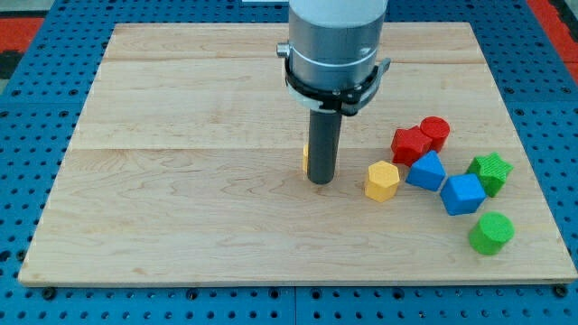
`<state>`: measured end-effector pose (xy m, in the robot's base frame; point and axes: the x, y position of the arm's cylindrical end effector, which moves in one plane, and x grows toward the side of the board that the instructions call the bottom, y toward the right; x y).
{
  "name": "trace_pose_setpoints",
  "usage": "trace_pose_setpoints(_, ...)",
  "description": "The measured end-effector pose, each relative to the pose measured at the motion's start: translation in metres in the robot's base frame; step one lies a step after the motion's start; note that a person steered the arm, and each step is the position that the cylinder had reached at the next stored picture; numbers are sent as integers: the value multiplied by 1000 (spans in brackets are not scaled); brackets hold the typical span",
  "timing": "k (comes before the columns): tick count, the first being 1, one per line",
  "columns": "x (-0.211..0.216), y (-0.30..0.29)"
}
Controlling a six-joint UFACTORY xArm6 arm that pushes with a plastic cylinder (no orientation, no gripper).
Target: Slide the heart diagonal to the top left of the hexagon
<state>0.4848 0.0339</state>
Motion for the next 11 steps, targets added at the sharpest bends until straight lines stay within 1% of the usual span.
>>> trace_pose_setpoints(1,34,0)
trace_pose_setpoints(2,52,-8)
trace_pose_setpoints(3,33,-4)
trace_pose_setpoints(4,5,23)
trace_pose_setpoints(5,-24,-18)
trace_pose_setpoints(6,-66,-59)
trace_pose_setpoints(7,-81,-33)
trace_pose_setpoints(8,-80,15)
trace_pose_setpoints(9,-113,13)
trace_pose_setpoints(10,-108,-24)
trace_pose_setpoints(11,-101,39)
